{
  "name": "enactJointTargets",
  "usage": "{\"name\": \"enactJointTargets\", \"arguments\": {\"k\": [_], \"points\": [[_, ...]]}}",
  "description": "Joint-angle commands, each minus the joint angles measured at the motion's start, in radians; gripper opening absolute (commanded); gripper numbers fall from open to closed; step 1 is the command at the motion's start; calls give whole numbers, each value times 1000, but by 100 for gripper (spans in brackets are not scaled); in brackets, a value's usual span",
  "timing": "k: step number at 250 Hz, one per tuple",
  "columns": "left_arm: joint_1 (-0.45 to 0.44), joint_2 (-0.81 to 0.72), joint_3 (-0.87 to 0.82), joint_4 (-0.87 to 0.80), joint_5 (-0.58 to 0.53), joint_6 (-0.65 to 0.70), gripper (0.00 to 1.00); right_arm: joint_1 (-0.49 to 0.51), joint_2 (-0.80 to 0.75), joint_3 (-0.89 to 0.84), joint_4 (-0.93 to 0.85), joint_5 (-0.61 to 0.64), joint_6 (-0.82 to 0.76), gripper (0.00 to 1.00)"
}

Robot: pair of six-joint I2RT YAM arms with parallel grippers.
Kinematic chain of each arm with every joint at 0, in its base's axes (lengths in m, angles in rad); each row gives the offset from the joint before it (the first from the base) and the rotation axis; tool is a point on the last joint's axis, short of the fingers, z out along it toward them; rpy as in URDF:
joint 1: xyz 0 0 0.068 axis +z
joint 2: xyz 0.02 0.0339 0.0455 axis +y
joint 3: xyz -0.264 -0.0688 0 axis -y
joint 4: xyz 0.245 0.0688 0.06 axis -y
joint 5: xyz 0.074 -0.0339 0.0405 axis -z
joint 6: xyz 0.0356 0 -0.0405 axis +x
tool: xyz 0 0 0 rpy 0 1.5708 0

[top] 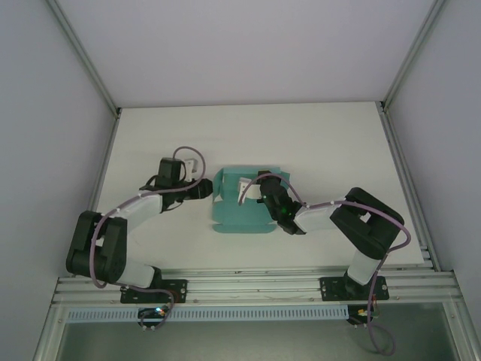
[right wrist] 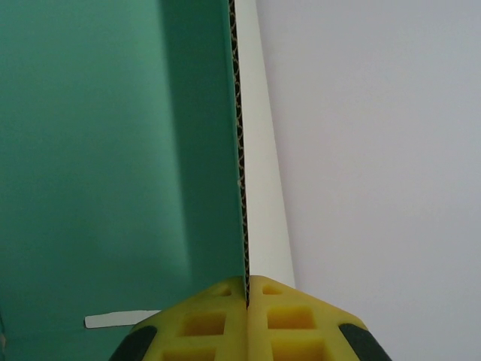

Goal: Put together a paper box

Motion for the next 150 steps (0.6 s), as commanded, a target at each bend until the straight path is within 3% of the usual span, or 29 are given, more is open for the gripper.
{"name": "enactJointTargets", "arguments": {"k": [1, 63, 150], "points": [[-37, -6, 24, 28, 57, 60, 60, -1, 4, 9, -40, -2, 36, 0], [-110, 5, -19, 53, 12, 95, 56, 5, 1, -22, 16, 23, 9, 0], [-171, -60, -141, 133, -102, 92, 50, 75, 34, -141, 289, 95, -161, 0]]}}
